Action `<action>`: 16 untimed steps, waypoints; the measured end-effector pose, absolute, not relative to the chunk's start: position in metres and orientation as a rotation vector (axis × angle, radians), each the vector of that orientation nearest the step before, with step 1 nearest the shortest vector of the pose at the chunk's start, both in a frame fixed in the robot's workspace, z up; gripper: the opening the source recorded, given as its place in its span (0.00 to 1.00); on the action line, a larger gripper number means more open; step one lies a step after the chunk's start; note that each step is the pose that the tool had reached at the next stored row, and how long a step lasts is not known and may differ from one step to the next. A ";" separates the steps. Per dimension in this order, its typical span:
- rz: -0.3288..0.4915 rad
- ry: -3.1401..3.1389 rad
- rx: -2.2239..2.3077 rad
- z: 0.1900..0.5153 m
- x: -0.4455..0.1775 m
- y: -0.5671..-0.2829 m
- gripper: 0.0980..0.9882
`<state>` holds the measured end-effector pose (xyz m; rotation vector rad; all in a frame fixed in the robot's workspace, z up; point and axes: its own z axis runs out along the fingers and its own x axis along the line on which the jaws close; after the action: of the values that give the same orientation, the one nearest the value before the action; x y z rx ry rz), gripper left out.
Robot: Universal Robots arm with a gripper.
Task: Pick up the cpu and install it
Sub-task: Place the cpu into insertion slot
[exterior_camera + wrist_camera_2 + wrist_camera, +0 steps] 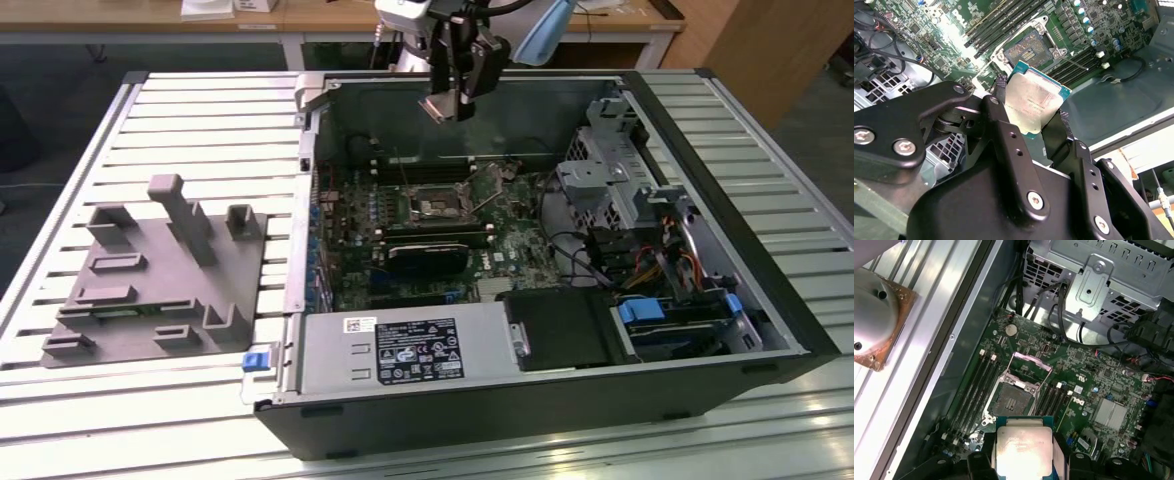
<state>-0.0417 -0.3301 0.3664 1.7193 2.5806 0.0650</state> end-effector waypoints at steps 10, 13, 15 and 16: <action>0.064 2.567 1.739 0.366 -0.042 -0.330 0.49; 0.064 2.563 1.745 0.366 -0.042 -0.330 0.49; 0.064 2.560 1.749 0.366 -0.042 -0.330 0.49; 0.064 2.559 1.750 0.366 -0.042 -0.330 0.49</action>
<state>-0.0417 -0.3301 0.3661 1.7504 2.5590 0.0642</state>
